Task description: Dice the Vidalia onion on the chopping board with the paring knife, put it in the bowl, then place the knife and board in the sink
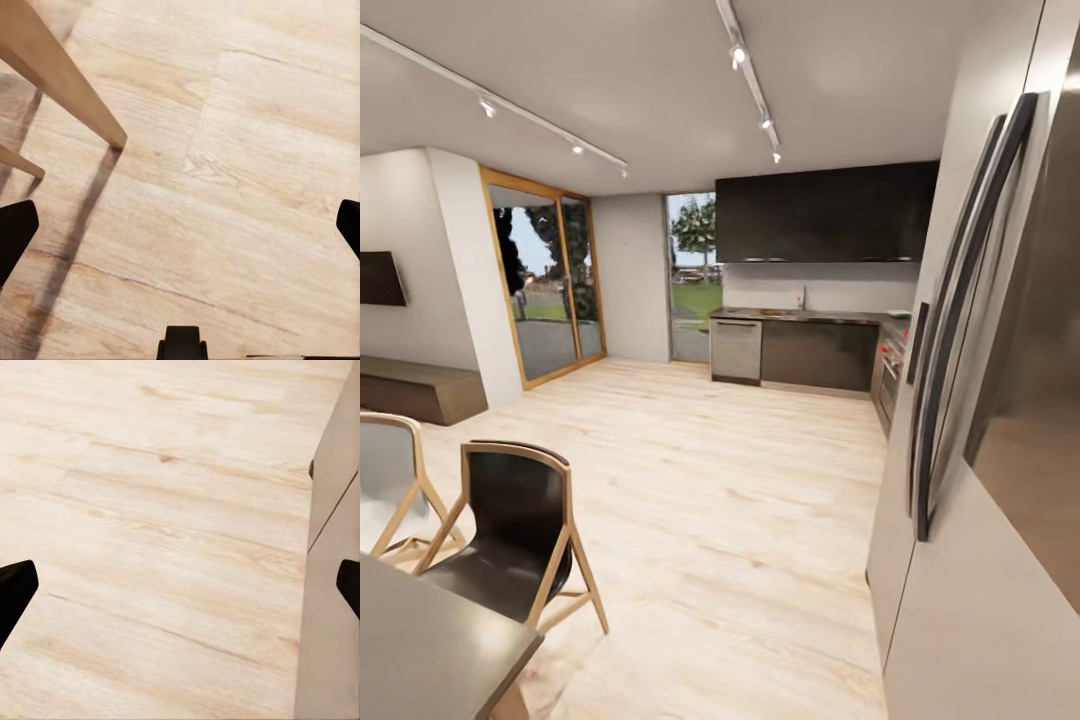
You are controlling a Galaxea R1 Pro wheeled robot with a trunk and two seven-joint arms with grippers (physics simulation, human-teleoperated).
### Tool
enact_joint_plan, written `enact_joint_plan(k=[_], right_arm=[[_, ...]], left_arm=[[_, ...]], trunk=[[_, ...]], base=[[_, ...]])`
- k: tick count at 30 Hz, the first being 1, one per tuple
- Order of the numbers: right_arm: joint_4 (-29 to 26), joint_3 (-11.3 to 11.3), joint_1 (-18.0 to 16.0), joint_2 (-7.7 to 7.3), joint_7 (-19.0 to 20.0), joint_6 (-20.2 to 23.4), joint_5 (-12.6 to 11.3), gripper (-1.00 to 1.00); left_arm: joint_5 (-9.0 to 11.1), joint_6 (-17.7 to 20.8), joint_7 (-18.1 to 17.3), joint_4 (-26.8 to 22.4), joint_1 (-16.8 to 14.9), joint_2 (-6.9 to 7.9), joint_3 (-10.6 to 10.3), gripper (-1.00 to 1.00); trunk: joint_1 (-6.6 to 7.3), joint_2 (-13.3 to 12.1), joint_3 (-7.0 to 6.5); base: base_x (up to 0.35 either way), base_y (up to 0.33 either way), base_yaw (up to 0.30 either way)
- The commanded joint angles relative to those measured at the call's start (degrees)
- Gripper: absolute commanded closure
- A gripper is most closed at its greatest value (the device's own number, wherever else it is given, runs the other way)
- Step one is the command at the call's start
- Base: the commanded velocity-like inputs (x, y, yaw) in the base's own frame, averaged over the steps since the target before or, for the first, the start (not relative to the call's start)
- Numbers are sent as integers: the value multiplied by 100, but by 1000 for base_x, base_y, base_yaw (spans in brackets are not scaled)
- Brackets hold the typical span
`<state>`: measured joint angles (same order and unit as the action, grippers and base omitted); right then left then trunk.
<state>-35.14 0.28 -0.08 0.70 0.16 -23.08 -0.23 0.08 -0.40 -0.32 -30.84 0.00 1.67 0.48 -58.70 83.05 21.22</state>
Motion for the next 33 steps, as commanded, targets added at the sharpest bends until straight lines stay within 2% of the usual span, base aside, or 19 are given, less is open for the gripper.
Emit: enact_joint_plan(k=[1,22,33], right_arm=[[-1,2,-1,0,2,-12,-3,-100],[-1,2,-1,0,1,-12,-3,-100],[-1,4,-1,0,1,-12,-3,-100]], left_arm=[[1,-4,-3,-4,0,0,5,-100],[1,-4,-3,5,0,0,5,-100],[-16,-4,-3,7,0,0,5,-100]], trunk=[[-3,3,5],[-3,3,5],[-3,3,5]], base=[[264,-1,-7],[264,76,-1],[267,-50,0]])
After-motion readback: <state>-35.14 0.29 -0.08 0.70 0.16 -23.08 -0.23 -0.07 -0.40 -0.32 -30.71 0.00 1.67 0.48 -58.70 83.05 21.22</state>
